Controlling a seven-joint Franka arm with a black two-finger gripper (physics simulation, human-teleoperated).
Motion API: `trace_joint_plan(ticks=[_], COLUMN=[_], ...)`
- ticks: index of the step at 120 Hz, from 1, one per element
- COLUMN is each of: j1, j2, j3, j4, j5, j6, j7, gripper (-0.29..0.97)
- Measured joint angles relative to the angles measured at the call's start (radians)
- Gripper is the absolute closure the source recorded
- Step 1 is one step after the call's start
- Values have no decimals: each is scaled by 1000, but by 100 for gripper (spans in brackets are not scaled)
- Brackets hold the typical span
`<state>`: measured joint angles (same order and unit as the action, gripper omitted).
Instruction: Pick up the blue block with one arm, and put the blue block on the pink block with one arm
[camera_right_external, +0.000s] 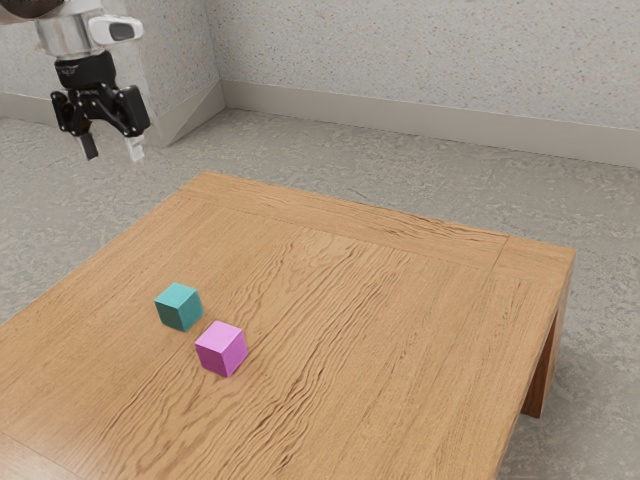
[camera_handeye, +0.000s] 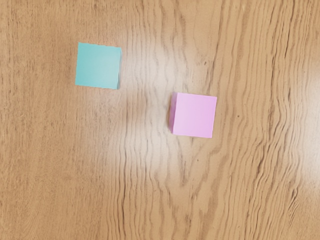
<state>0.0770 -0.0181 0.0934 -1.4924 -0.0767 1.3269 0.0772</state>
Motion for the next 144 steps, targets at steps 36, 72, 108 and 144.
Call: trace_joint_plan(ticks=[36,72,108,144], j1=[41,36,57,37], j2=[143,236,325,312], j3=[15,29,32,24], j4=[-246,-497,-507,-585], j5=[55,79,79,71], j6=[382,853,1066,1113], j7=[28,45,83,134], gripper=[2,2,3,3])
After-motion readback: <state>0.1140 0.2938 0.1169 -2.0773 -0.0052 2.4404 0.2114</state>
